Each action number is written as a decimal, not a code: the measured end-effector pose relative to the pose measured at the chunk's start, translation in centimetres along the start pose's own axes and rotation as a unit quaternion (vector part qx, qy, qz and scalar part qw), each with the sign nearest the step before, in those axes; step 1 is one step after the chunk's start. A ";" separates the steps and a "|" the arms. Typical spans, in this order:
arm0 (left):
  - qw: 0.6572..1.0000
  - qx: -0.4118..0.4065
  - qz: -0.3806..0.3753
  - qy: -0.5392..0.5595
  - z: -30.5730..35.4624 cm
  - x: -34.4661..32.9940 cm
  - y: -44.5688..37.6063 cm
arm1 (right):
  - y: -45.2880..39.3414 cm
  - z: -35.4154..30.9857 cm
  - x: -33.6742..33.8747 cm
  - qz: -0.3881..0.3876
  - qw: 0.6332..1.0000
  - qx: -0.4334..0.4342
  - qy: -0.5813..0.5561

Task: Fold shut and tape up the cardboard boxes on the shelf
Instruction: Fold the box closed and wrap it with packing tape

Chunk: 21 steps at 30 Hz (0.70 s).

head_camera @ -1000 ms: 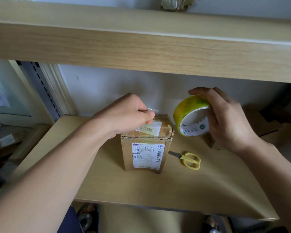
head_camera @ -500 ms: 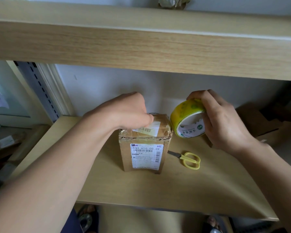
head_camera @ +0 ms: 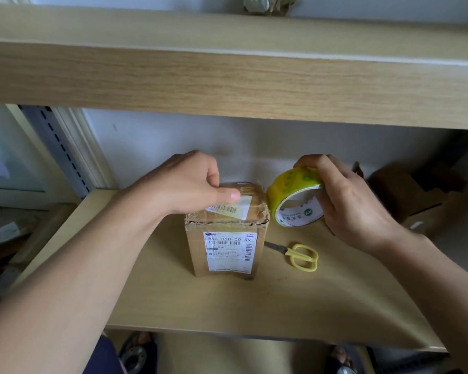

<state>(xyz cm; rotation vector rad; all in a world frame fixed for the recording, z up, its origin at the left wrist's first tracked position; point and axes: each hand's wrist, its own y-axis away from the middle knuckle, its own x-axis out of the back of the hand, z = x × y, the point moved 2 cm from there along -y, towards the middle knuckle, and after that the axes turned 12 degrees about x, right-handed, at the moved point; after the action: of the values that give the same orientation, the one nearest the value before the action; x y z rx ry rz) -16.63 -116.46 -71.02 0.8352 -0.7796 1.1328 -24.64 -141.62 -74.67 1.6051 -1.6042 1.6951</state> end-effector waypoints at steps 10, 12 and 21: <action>0.963 -0.255 0.093 -0.003 0.1 -1.5 1.3 | 0.6 0.8 -0.4 0.013 0.999 0.011 -0.040; 0.963 -0.263 0.057 -0.032 0.6 -2.5 1.8 | 0.5 0.8 -0.4 0.022 0.998 0.012 -0.058; 0.944 -0.162 0.007 -0.287 1.9 -4.7 1.6 | 0.9 1.5 -1.6 0.062 0.975 -0.060 -0.203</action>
<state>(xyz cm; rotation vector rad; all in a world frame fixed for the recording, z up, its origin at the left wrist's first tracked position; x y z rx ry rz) -19.47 -119.87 -73.97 0.8854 -1.4165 0.7380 -24.17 -142.43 -76.81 1.9138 -1.9908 1.3514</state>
